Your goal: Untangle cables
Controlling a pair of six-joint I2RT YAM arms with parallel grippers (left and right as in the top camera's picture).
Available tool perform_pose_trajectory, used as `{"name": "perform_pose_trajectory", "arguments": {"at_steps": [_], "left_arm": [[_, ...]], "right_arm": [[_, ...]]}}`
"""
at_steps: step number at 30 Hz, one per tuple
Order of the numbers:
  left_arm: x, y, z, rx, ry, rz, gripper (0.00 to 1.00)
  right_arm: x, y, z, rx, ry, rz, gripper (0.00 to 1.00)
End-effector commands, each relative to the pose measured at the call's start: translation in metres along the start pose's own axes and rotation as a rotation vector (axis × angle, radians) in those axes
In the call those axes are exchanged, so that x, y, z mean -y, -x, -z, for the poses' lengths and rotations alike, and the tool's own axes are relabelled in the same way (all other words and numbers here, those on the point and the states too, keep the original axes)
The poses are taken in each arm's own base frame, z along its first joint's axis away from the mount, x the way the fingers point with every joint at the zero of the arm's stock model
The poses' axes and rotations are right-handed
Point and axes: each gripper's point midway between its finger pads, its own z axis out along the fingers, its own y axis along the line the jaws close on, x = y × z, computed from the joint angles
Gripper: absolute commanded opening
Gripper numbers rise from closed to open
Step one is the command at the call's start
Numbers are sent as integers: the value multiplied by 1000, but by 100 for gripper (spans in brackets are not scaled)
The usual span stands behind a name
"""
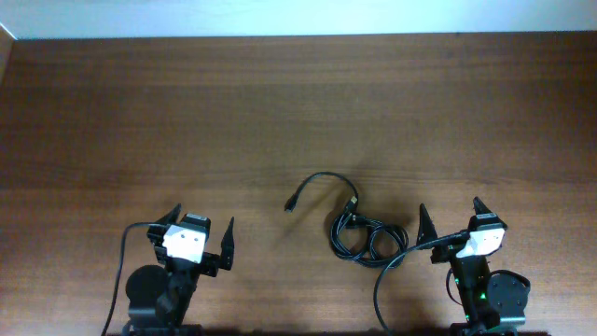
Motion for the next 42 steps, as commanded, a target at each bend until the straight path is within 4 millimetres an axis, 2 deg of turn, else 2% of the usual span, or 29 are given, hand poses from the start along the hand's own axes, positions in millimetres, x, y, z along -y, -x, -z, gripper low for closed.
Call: {"name": "perform_pose_trajectory", "arguments": {"at_steps": [1,6,11,14,18,20,25,28,32,34,39,42], "left_arm": [[-3,19,1,-7,-4,-27,99],[-5,9,-19,-150,-33,-30,99],[-10,17,-37,-231,-51,-28,99],[-11,11,-52,-316,-77,-9,99],[12,8,-73,-402,-238,-44,99],[31,8,-78,-445,-323,-110,99],[75,8,-80,-503,-489,-208,99],[106,20,-78,-486,-633,-213,99],[129,20,-69,-615,-760,-296,99],[143,12,-69,-705,-817,-309,99],[184,-14,-64,-764,-976,-353,99],[189,-22,-63,-791,-986,-372,99]], "right_arm": [[-2,-2,0,-2,7,3,99],[-2,-2,0,-2,7,3,99],[-2,-2,0,-2,7,3,99],[-2,-2,0,-2,7,4,99],[-2,-2,0,-2,7,4,99],[-2,-2,0,-2,7,3,99],[-2,-2,0,-2,7,3,99],[-2,-2,0,-2,7,3,99],[-2,-2,0,-2,7,4,99],[-2,-2,0,-2,7,3,99],[-2,-2,0,-2,7,3,99],[-2,-2,0,-2,7,3,99]]}}
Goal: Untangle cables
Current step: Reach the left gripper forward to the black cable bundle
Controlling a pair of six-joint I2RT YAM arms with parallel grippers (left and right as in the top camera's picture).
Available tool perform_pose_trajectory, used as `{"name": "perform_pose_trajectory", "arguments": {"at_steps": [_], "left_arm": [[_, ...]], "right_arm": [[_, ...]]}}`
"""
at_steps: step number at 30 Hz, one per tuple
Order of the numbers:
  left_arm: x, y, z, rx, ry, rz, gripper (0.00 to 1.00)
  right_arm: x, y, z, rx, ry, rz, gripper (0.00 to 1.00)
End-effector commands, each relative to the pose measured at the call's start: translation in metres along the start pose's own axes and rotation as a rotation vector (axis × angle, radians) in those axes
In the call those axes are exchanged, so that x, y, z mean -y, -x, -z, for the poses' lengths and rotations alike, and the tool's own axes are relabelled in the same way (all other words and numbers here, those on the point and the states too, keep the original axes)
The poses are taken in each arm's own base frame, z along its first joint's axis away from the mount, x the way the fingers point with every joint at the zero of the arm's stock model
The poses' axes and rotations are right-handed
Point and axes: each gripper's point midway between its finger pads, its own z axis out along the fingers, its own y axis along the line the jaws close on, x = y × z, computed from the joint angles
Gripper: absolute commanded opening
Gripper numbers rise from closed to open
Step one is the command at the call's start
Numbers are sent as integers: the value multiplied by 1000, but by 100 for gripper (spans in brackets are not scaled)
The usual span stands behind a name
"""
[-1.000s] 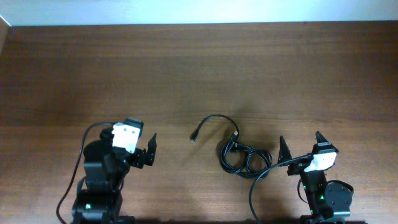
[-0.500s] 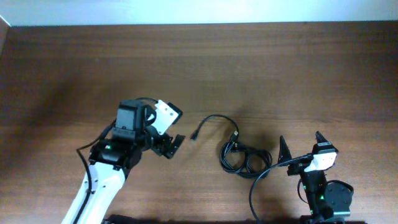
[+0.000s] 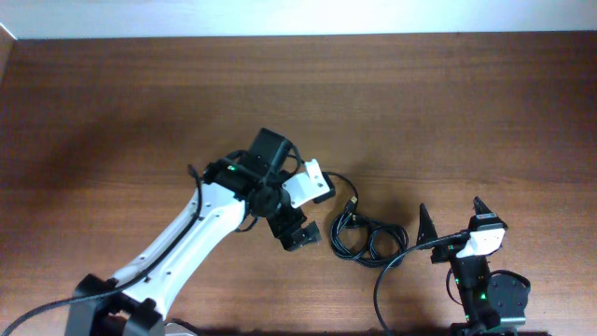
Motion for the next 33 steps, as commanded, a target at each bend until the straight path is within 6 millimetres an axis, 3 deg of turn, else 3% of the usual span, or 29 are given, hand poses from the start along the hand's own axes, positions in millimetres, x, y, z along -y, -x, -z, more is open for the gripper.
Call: {"name": "perform_pose_trajectory", "arguments": {"at_steps": [1,4,8,10,13,15,20,26,30,33], "left_arm": [[5,7,-7,4,-26,-42,99],[20,28,-4,112,-120,-65,99],[10,32,-8,105,-71,81,99],[1,40,-20,103,-18,183,99],[14,43,-46,62,-40,180,99],[0,40,-65,13,95,242,99],[7,46,-84,13,101,226,99],[3,43,-103,-8,95,227,99],[-2,28,-123,-63,90,246,99],[-16,17,-123,-104,178,269,99]], "right_arm": [[-2,-3,0,-5,7,3,99],[-2,-3,0,-5,7,3,99],[-2,-3,0,-5,7,4,99],[-2,-3,0,-5,7,3,99],[-2,-3,0,-5,7,3,99],[-2,-3,0,-5,7,3,99],[-2,-3,0,-5,7,4,99],[-2,-3,0,-5,7,3,99],[-2,-3,0,-5,7,4,99],[-2,-3,0,-5,7,3,99]]}}
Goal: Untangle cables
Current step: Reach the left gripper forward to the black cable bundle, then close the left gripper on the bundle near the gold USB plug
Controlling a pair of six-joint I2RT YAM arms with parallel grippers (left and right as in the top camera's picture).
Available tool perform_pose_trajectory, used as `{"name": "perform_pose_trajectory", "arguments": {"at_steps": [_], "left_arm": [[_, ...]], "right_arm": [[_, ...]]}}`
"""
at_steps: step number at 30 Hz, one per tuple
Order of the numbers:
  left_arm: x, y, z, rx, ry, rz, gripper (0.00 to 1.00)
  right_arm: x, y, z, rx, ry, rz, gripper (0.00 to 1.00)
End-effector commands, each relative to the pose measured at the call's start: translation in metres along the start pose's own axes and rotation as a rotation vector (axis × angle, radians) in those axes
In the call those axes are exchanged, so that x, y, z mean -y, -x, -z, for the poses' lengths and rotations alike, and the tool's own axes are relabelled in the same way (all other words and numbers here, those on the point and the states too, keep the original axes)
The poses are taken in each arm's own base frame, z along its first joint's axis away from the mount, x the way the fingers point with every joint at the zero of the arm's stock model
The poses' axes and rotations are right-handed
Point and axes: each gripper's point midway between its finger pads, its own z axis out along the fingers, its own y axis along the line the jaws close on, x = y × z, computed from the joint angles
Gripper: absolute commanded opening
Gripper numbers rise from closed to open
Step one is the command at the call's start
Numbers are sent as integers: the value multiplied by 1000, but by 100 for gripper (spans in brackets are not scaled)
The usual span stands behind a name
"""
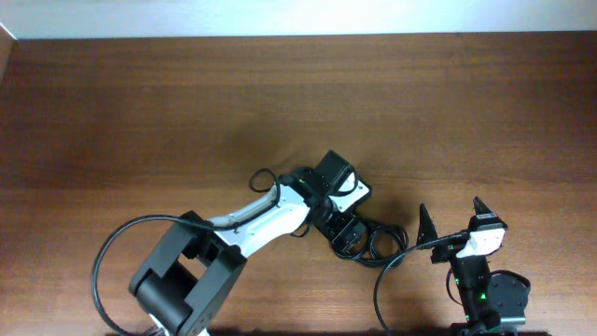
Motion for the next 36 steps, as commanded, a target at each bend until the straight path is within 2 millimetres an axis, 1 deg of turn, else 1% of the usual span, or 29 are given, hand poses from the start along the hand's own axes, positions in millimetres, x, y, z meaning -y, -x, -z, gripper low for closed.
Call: {"name": "perform_pose_trajectory", "arguments": {"at_steps": [1,3,5,10,14,16,17,18,19,20,22,25,26,29,31,32,34,35,36], "left_arm": [[-20,-3,-3,-23,111,42,99],[-27,-8,-8,-44,143,55,99],[-39,-17,-12,-71,209,58,99],[-42,-27,-22,-109,209,64,99],[-44,-45,-34,-180,206,77,100],[-44,-45,-34,-182,206,77,99],[-43,-47,-34,-189,200,79,96],[-36,-49,-34,-199,161,84,96],[-27,-53,-35,-213,109,89,99],[-24,-58,-34,-234,92,89,99],[-22,-75,-29,-309,78,25,99],[-24,-78,-28,-323,92,22,99],[-26,-78,-28,-324,107,20,99],[-43,-74,-26,-313,202,2,100],[-52,-69,-26,-293,254,-9,92],[-62,-65,-24,-282,313,-19,90],[-79,-61,-19,-271,413,-33,89],[-84,-59,-17,-267,445,-37,89],[-84,-58,-17,-263,445,-36,88]], "right_arm": [[-2,-3,0,-5,7,3,99],[-2,-3,0,-5,7,3,99],[-2,-3,0,-5,7,3,99],[-2,-3,0,-5,7,3,99],[-2,-3,0,-5,7,3,99],[-2,-3,0,-5,7,3,99],[-2,-3,0,-5,7,3,99],[-2,-3,0,-5,7,3,99],[-2,-3,0,-5,7,4,99],[-2,-3,0,-5,7,3,99],[-2,-3,0,-5,7,4,99],[-2,-3,0,-5,7,3,99],[-2,-3,0,-5,7,4,99],[-2,-3,0,-5,7,3,99],[-2,-3,0,-5,7,4,99],[-2,-3,0,-5,7,3,99],[-2,-3,0,-5,7,4,99],[-2,-3,0,-5,7,3,99],[-2,-3,0,-5,7,3,99]]}}
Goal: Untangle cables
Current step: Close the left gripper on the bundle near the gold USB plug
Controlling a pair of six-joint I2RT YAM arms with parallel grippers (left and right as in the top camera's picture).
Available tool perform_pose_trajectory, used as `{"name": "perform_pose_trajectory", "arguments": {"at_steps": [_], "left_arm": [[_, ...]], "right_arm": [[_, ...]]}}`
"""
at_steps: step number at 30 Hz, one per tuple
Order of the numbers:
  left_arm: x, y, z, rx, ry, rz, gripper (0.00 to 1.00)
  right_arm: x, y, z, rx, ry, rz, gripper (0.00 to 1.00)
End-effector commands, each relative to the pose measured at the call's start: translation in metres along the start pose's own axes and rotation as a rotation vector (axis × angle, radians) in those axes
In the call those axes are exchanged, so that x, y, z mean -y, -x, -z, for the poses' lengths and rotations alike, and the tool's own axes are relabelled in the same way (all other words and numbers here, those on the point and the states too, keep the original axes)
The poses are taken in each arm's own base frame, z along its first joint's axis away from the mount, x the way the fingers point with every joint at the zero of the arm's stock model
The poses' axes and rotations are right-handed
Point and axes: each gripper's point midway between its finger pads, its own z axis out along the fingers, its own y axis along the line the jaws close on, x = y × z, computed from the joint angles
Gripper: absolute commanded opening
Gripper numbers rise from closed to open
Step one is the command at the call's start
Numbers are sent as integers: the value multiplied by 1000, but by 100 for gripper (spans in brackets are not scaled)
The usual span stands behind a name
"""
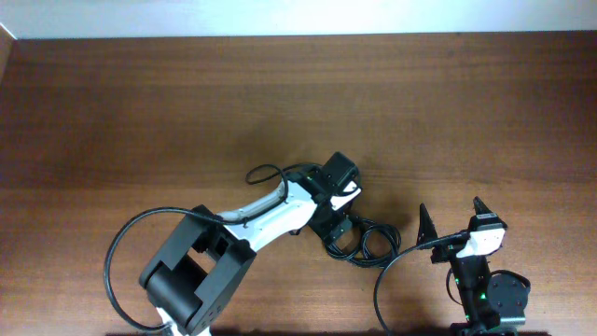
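Note:
A black cable bundle lies coiled in loops on the wooden table, right of centre near the front. My left arm reaches in from the lower left, and its gripper is down on the upper left edge of the coil. Its fingers are dark against the cable, so I cannot make out the gap between them. The cable's free plug end is hidden under the arm. My right gripper stands open at the front right, just right of the coil, with nothing between its fingers.
The left arm's own black supply cable arcs over the table at the lower left, and another loop of it rises by the wrist. The right arm's base and its supply cable sit at the front right.
The left wrist has shifted slightly up and to the left, and more of the coil's left loop now shows below the gripper. The right arm has not moved.
Both arms stood parked at the front, with the coil and its free plug end lying open between them. Then the left arm reached out beside the free end. Then its gripper was over the coil's left side, where it stays.

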Motion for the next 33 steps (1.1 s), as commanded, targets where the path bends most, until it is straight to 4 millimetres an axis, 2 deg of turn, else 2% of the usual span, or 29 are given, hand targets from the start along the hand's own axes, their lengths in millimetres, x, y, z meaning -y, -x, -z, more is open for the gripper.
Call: {"name": "perform_pose_trajectory", "arguments": {"at_steps": [1,2,3,4,5,6,7,8,11,19,21,27,28,30,33], "left_arm": [[-29,-37,-29,-134,162,-2,85],[-35,-38,-28,-138,198,-4,80],[-54,-40,-23,-150,312,-11,65],[-64,-40,-19,-154,373,-14,53],[-70,-39,-17,-154,411,-15,44],[-74,-38,-15,-150,440,-15,29],[-79,-34,-13,-134,465,-9,27],[-85,-27,-11,-104,505,-2,18],[-91,-8,-9,-22,537,23,2],[-83,-5,-13,-10,479,24,0],[-74,0,-9,-1,413,25,0],[-25,32,28,154,101,23,0],[-15,38,39,191,45,17,0],[-11,42,48,218,20,15,0],[-11,43,48,220,20,15,0]], "right_arm": [[-2,-3,0,-5,7,4,99],[-2,-3,0,-5,7,4,99],[-2,-3,0,-5,7,4,99],[-2,-3,0,-5,7,4,99],[-2,-3,0,-5,7,4,99],[-2,-3,0,-5,7,4,99],[-2,-3,0,-5,7,4,99],[-2,-3,0,-5,7,4,99],[-2,-3,0,-5,7,4,99],[-2,-3,0,-5,7,4,99],[-2,-3,0,-5,7,4,99],[-1,-2,0,-1,2,5,99],[6,-3,0,-7,-36,4,99],[6,-3,0,-6,-38,3,99],[6,-3,0,-5,-37,4,99]]}}
